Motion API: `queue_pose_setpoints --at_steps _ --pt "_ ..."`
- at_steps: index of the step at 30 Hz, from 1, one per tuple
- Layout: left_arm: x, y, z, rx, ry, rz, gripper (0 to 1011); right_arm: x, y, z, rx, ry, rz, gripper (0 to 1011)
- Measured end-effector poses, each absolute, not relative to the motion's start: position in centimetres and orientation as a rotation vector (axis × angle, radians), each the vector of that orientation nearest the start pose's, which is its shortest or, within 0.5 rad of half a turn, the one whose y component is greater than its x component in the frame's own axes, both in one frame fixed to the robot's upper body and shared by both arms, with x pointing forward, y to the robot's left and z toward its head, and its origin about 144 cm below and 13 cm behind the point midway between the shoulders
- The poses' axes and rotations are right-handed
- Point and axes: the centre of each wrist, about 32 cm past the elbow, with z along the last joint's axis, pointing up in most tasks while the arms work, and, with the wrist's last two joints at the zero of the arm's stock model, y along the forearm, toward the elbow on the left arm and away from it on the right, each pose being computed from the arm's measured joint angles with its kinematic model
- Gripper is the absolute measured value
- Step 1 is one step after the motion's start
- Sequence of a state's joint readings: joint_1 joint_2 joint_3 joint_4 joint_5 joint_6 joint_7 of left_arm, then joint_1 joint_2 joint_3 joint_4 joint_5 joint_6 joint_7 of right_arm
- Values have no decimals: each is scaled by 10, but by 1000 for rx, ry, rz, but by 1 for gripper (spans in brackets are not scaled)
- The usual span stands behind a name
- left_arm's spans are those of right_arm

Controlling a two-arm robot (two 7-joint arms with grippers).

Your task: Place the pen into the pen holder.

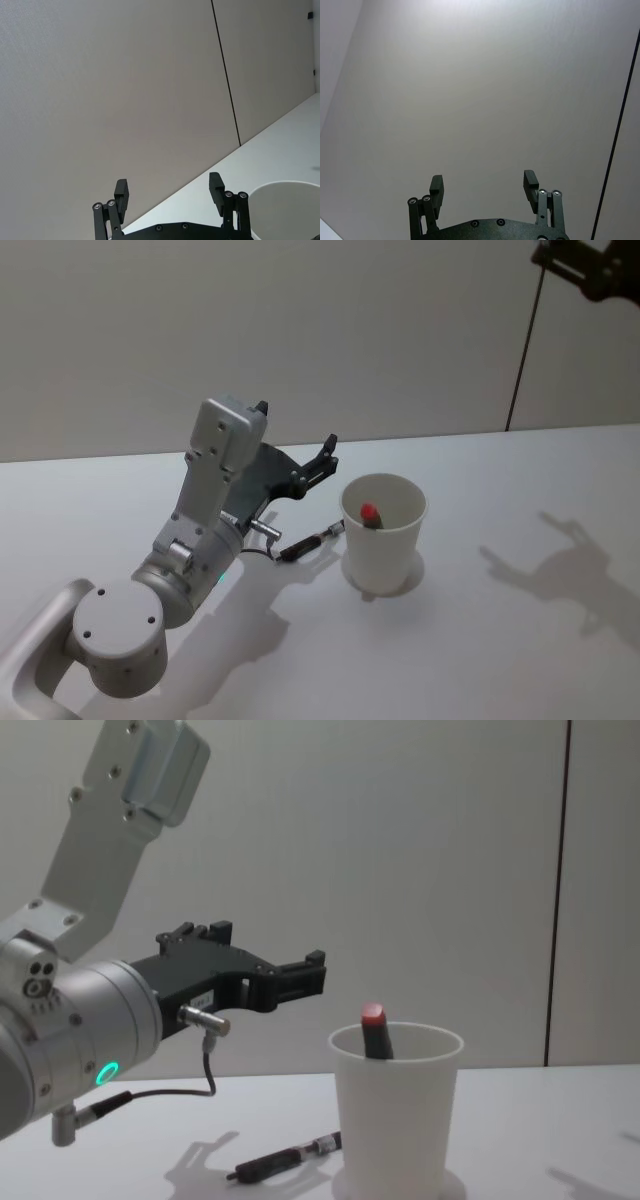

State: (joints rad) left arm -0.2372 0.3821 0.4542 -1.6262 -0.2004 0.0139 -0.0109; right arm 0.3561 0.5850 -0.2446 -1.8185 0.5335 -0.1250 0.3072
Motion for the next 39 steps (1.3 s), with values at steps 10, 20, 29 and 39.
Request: queue_pose_setpoints --at_steps 10,20,29,39 --pt "492 198 1204 61 -268 1124 1001 529 -287 1342 242 -445 -913 1001" --pt "492 198 1204 61 -268 1124 1001 536 -299 1342 151 -351 -977 1002" --pt "492 199 1204 62 -263 1122 1001 526 -314 1338 62 -253 -1052 1001" --pt "486 215 1211 98 -211 1102 1001 498 -336 1332 -50 -127 -1157 1001"
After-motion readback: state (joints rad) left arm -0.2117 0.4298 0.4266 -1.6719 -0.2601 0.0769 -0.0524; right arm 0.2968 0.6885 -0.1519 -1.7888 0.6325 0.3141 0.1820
